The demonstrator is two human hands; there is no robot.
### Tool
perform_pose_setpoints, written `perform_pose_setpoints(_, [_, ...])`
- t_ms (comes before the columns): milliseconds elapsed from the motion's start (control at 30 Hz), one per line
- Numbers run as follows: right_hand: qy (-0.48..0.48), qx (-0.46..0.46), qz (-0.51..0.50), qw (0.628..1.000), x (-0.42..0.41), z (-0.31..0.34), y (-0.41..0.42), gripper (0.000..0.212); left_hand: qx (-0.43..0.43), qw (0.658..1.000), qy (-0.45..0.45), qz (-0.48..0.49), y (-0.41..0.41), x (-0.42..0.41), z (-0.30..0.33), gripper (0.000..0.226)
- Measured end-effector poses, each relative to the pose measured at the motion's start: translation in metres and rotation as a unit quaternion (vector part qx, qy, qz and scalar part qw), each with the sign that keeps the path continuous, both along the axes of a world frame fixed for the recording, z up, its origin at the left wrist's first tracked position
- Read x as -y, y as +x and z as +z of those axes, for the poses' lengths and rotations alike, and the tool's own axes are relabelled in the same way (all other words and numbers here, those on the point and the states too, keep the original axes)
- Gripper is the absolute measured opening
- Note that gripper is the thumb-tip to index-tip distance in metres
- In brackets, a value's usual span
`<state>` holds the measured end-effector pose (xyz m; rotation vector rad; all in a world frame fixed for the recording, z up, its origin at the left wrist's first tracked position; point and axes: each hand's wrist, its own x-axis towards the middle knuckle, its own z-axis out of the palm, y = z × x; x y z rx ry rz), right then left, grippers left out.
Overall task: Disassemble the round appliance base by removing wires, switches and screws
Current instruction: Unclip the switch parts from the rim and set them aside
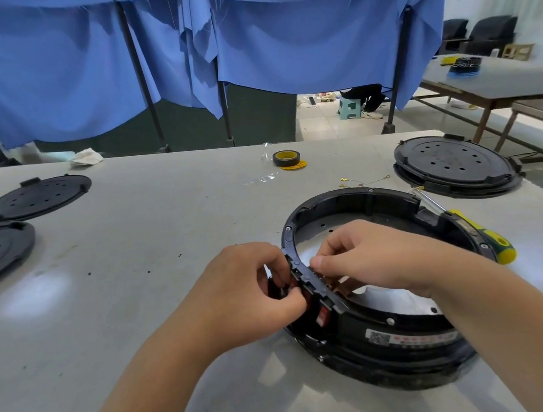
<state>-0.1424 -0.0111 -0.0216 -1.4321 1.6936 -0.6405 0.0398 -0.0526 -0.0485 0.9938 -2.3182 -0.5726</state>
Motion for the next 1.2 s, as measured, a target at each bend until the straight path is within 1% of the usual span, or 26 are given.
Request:
perform_pose_setpoints(167, [-0.011, -0.03, 0.004, 0.999, 0.0, 0.001, 0.002, 0.03, -0.001, 1.0, -0.014, 0.004, -0.002, 0.0, -0.002, 0.018])
perform_pose_setpoints(367, [-0.013, -0.078, 0.02, 0.997, -0.001, 0.005, 0.008, 0.026, 0.014, 0.999, -0.033, 0.014, -0.003, 0.001, -0.002, 0.021])
perform_pose_setpoints(533, [-0.007, -0.058, 0.021, 0.998, 0.0, 0.007, 0.008, 0.025, 0.008, 0.999, -0.039, 0.015, -0.003, 0.0, -0.001, 0.022])
perform_pose_setpoints(667, [0.029, -0.019, 0.003, 0.999, 0.003, 0.004, 0.011, 0.019, 0.009, 0.999, -0.03, 0.009, -0.004, -0.001, 0.0, 0.023])
perform_pose_setpoints(733, [0.03, -0.025, -0.007, 0.999, 0.005, 0.002, 0.013, 0.024, 0.011, 0.999, -0.03, 0.004, -0.004, -0.001, 0.0, 0.022])
perform_pose_setpoints(800, [0.008, -0.039, -0.002, 0.999, 0.006, 0.002, 0.016, 0.032, 0.011, 0.999, -0.037, 0.002, -0.004, -0.001, 0.0, 0.022])
perform_pose_setpoints(900, [-0.028, -0.097, -0.002, 0.995, 0.006, -0.001, 0.018, 0.041, 0.003, 0.999, -0.032, -0.015, -0.005, -0.001, -0.002, 0.022])
perform_pose_setpoints(1033, [-0.038, -0.102, 0.019, 0.994, 0.008, -0.006, 0.021, 0.023, -0.003, 0.999, -0.03, -0.02, -0.006, 0.0, -0.004, 0.021])
perform_pose_setpoints(1100, [-0.042, -0.099, 0.034, 0.994, 0.008, -0.007, 0.021, 0.021, -0.003, 0.999, -0.031, -0.018, -0.006, 0.0, -0.005, 0.022])
perform_pose_setpoints(1200, [-0.053, -0.101, 0.049, 0.992, 0.008, -0.007, 0.022, 0.025, -0.006, 0.999, -0.03, -0.013, -0.007, -0.001, -0.005, 0.022])
